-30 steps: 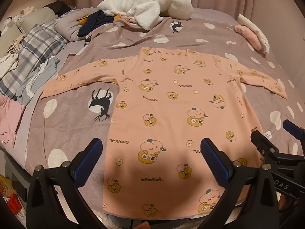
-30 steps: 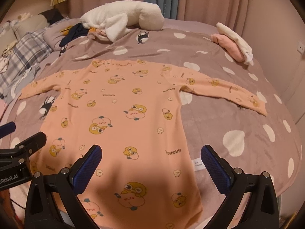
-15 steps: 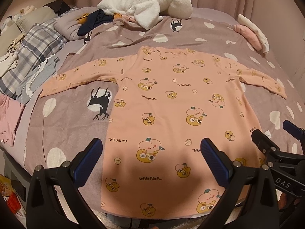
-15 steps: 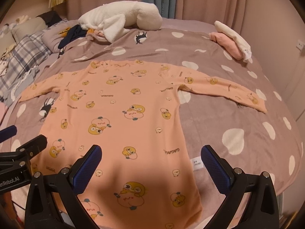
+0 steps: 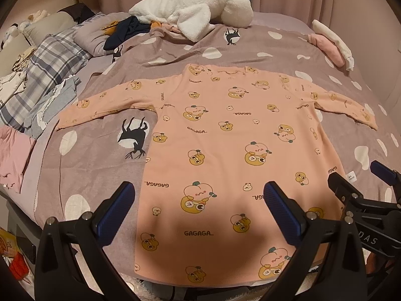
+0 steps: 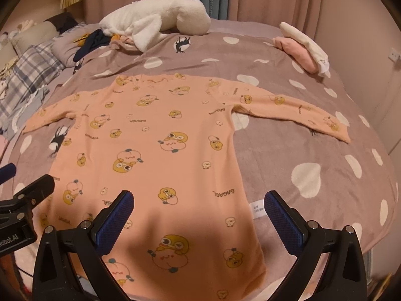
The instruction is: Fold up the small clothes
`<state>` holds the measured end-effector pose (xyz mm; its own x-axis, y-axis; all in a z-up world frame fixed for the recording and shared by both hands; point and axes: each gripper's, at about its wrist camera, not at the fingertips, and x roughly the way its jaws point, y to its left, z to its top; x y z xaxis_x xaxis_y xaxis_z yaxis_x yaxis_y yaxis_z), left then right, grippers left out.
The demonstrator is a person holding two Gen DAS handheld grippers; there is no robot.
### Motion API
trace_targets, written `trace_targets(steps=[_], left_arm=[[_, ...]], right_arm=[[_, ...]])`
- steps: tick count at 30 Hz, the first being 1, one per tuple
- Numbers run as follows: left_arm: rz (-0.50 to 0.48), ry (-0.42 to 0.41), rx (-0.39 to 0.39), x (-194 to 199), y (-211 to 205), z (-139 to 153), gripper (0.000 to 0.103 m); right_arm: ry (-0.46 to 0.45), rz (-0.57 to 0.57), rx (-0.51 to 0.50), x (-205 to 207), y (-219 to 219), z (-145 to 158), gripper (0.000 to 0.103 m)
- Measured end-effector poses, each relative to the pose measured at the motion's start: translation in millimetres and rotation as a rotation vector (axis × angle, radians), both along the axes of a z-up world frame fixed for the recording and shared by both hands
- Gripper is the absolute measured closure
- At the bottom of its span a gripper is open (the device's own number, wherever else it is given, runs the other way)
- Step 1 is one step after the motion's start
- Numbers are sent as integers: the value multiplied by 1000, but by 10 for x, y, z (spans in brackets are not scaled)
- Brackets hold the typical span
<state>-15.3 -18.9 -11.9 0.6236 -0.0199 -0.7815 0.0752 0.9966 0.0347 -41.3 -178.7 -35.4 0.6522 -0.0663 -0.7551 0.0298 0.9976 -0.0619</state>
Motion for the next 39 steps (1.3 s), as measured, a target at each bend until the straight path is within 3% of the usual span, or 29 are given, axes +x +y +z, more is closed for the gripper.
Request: trace_targets(steps=[5, 39], left_arm=[[-15, -9, -44, -17, -10, 36, 0], [-13, 17, -12, -23, -12, -31, 0]], right_arm=[[12, 0, 12, 3, -23, -10, 0], [44, 34, -23, 9, 104, -62, 0]])
